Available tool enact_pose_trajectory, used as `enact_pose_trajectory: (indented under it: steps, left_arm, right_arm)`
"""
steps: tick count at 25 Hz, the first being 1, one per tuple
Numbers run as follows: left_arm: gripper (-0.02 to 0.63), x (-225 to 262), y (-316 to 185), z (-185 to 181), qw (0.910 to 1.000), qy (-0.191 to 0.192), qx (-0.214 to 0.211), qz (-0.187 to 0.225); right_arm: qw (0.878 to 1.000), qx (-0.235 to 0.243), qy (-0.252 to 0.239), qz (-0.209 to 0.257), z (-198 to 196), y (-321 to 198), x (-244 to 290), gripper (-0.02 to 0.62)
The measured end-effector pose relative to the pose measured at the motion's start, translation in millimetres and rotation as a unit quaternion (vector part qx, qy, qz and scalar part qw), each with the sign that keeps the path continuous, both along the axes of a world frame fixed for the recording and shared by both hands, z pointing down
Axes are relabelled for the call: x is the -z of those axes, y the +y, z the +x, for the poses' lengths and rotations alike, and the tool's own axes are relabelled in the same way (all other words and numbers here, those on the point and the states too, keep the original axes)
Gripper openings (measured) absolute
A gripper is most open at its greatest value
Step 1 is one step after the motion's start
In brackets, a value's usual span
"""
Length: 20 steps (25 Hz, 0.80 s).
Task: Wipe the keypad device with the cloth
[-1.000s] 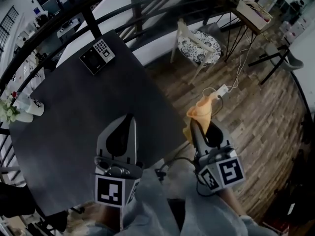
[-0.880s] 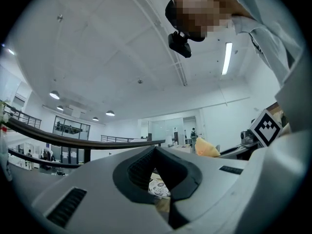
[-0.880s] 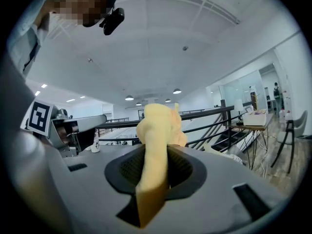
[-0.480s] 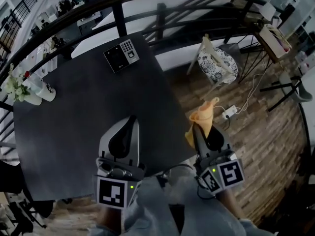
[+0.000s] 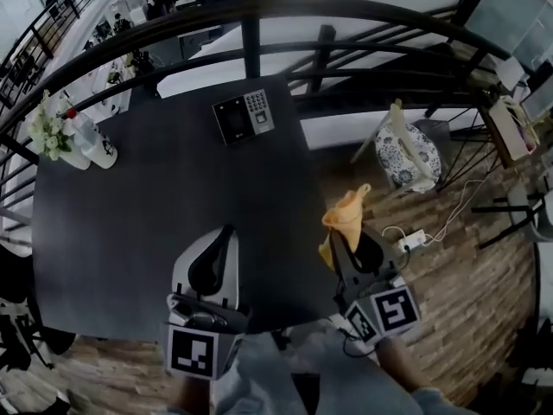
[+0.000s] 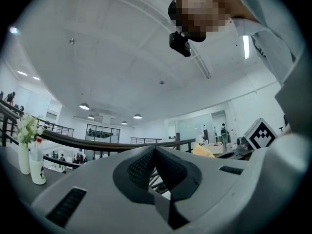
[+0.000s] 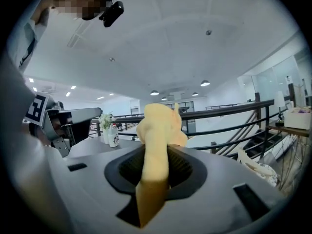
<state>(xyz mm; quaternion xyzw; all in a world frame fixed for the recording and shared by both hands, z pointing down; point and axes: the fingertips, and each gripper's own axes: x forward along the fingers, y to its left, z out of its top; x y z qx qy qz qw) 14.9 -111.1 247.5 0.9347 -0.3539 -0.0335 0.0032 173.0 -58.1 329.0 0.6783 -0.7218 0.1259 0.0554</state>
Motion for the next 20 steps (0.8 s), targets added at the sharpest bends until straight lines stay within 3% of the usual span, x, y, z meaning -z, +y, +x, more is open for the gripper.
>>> enact_pose_trajectory:
  steps: [20]
  left_arm:
    - [0.006,-40,-37,-11,0.9925,-0.033,0.115,-0.023]
  right_arm:
    - [0.989,0.144,0.018,0.004,3,-150,-31,0.101]
